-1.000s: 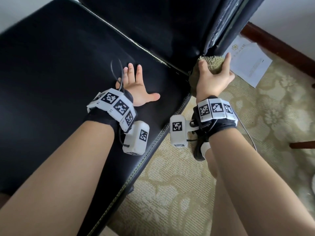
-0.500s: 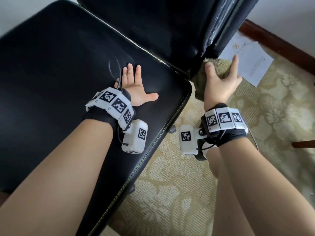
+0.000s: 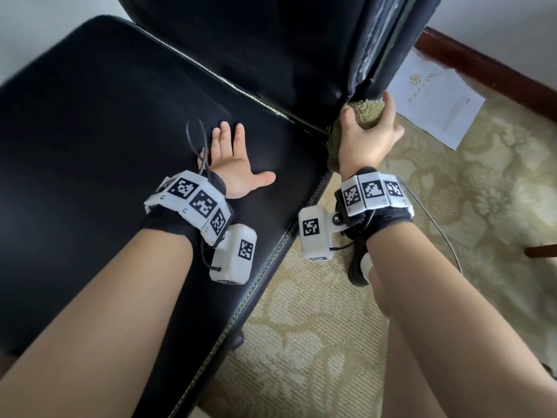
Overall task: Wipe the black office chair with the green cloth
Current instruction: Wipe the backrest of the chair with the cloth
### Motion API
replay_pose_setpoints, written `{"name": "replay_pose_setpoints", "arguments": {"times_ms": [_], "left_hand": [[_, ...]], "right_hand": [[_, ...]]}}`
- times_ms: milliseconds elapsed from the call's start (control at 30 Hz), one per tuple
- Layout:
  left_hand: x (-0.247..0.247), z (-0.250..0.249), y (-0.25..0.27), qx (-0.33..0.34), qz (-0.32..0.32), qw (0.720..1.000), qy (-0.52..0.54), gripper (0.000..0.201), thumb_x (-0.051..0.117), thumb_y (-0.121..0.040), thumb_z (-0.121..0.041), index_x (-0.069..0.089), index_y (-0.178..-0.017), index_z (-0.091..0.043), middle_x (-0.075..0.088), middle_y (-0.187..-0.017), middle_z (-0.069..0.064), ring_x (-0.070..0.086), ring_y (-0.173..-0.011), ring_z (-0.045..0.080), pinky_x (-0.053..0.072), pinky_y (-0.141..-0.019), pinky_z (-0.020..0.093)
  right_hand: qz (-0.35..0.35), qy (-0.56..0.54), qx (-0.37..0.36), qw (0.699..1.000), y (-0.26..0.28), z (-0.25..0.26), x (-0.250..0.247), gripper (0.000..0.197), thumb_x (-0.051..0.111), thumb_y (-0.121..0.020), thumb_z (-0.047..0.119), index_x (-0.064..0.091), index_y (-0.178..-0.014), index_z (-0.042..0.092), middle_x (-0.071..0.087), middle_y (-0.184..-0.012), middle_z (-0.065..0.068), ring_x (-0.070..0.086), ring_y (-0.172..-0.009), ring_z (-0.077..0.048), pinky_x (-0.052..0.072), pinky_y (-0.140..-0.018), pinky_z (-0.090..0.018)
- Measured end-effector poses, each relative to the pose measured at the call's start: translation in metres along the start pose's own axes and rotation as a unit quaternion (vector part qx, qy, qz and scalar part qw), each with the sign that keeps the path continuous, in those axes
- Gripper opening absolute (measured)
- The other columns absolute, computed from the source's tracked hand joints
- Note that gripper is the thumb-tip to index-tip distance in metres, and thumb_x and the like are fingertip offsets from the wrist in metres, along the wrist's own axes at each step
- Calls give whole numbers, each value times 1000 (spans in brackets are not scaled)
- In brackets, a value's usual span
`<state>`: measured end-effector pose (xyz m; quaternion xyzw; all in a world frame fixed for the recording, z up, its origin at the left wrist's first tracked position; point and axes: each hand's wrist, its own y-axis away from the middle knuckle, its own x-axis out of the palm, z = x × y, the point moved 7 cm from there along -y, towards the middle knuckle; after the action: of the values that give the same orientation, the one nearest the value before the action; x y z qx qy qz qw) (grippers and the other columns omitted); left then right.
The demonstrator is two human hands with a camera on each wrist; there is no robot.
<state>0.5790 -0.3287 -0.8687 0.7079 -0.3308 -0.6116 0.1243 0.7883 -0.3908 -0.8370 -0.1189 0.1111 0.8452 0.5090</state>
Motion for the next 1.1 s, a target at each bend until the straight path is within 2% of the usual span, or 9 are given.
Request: {"name": "replay_pose_setpoints", "arguments": {"times_ms": [133, 267, 400, 467, 567, 733, 867, 1000, 1100], "left_hand": [[0, 0, 0, -2, -1, 1000, -1, 99, 46, -88, -60, -22, -147, -17, -29, -153, 6, -24, -142, 19, -1, -117, 47], [-1, -1, 0, -6, -5, 1000, -5, 100, 47, -88, -61, -21, -147, -18, -28, -154, 6, -23, -142, 19, -1, -117, 46], [0, -1, 1, -5, -3, 1000, -8, 100, 47, -87, -61, -22, -147, -18, -29, -154, 6, -24, -142, 19, -3, -117, 45], [0, -1, 2, -5, -4, 1000, -13, 100, 46, -87, -61, -22, -147, -18, -29, -154, 6, -24, -142, 19, -3, -117, 44], [0, -2, 3, -4, -5, 1000, -16, 99, 45, -88, -61, -21, -147, -17, -28, -154, 7, -24, -142, 20, -6, -116, 42], [0, -1, 1, -4, -7, 1000, -14, 98, 45, -88, -61, -22, -147, -17, -29, -154, 7, -24, -142, 20, -5, -116, 43], [0, -1, 0, -3, -13, 1000, -8, 98, 45, -89, -60, -21, -147, -17, -28, -154, 7, -24, -142, 20, -5, -115, 44], [0, -1, -1, -5, -12, 1000, -4, 98, 44, -89, -60, -21, -147, -17, -29, -153, 7, -25, -142, 20, -4, -115, 46], [-1, -2, -1, -8, -10, 1000, -8, 98, 43, -89, -61, -22, -147, -17, -29, -153, 7, -25, -142, 20, -4, -115, 45]], "right_hand": [[21, 56, -13, 998, -2, -6, 2, 63, 64, -86, 26, 35, -142, 28, 31, -128, -5, 44, -71, 0, 33, -73, -9], [63, 113, -11, 991, -4, -11, 0, 72, 67, -83, 21, 30, -144, 30, 30, -130, -5, 47, -87, -10, 40, -82, -18], [45, 25, -70, 996, 7, -11, -23, 78, 72, -79, 12, 29, -145, 16, 32, -119, -7, 41, -101, -9, 28, -84, 5], [1, -17, -125, 992, 15, -1, -34, 72, 74, -75, 12, 37, -136, 6, 36, -118, -7, 39, -104, -6, 24, -87, 7], [-45, -70, -114, 990, 15, 13, -32, 62, 77, -74, 14, 44, -124, 2, 40, -116, -7, 40, -97, 0, 28, -84, 4], [-62, -49, -81, 994, 8, 16, -17, 53, 77, -75, 20, 49, -117, 3, 41, -108, -4, 41, -89, -6, 31, -71, 5], [-61, -33, -89, 994, 2, 14, -11, 42, 76, -74, 14, 40, -96, 12, 40, -105, -4, 40, -77, 7, 29, -68, 6], [-50, -11, -119, 992, 0, 12, -8, 43, 74, -76, 11, 35, -95, 14, 40, -107, -4, 40, -76, 10, 30, -68, 5], [-11, 40, -98, 994, -4, 3, -4, 42, 73, -77, 14, 37, -97, 14, 41, -112, -5, 39, -73, 8, 32, -67, 0]]}}
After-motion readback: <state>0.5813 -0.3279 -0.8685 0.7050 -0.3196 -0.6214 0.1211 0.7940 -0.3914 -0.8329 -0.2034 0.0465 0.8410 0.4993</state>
